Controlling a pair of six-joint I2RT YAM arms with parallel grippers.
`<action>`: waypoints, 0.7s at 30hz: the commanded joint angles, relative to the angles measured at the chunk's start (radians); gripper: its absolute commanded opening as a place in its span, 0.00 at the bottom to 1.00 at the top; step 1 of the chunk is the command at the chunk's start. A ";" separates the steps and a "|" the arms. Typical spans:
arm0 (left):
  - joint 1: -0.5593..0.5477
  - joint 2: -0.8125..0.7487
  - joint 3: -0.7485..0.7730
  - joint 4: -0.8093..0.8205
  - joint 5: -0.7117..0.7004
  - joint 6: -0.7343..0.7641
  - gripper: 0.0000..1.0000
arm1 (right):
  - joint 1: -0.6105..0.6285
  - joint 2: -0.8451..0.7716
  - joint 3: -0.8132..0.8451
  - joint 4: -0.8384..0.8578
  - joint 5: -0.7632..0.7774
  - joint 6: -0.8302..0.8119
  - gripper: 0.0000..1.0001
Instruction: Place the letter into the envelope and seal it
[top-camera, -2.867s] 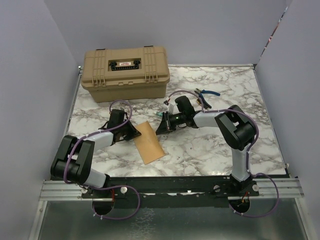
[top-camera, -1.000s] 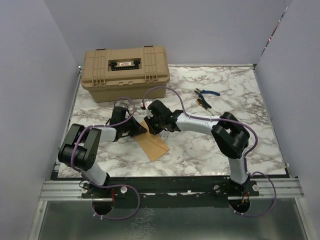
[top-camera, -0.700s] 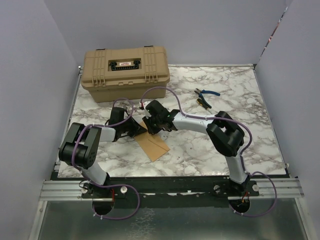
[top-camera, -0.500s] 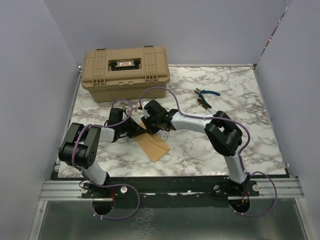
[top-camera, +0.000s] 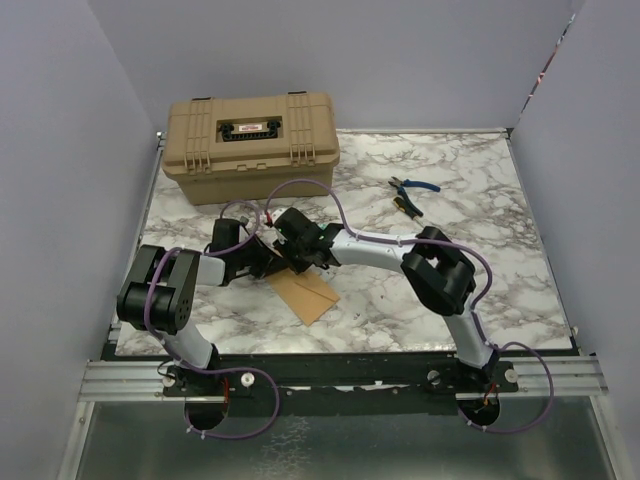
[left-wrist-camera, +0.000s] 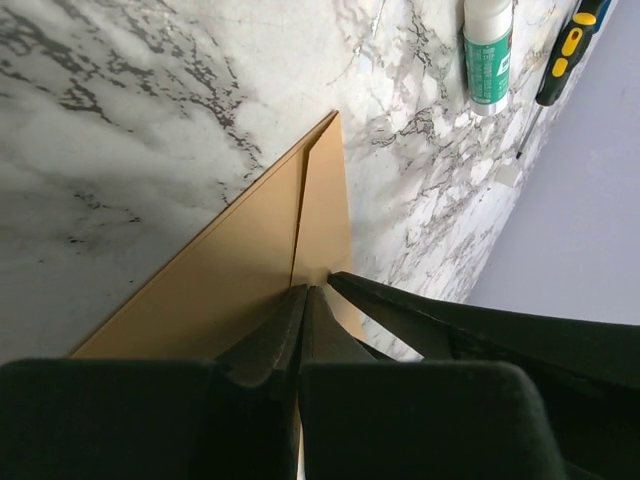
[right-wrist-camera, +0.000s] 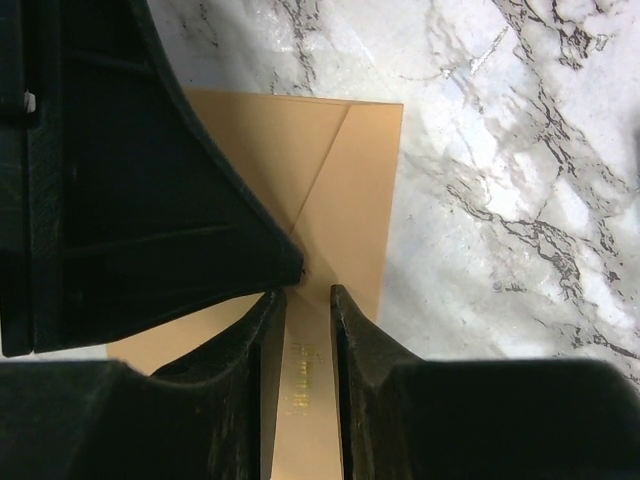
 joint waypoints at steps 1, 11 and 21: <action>0.027 0.059 -0.064 -0.145 -0.082 0.035 0.00 | 0.039 0.041 -0.041 -0.100 0.039 -0.035 0.27; 0.036 0.075 -0.083 -0.098 -0.086 -0.025 0.00 | 0.051 -0.032 -0.152 -0.084 -0.041 -0.067 0.30; 0.039 0.084 -0.088 -0.092 -0.089 -0.032 0.00 | 0.054 -0.047 -0.189 -0.103 -0.041 -0.082 0.30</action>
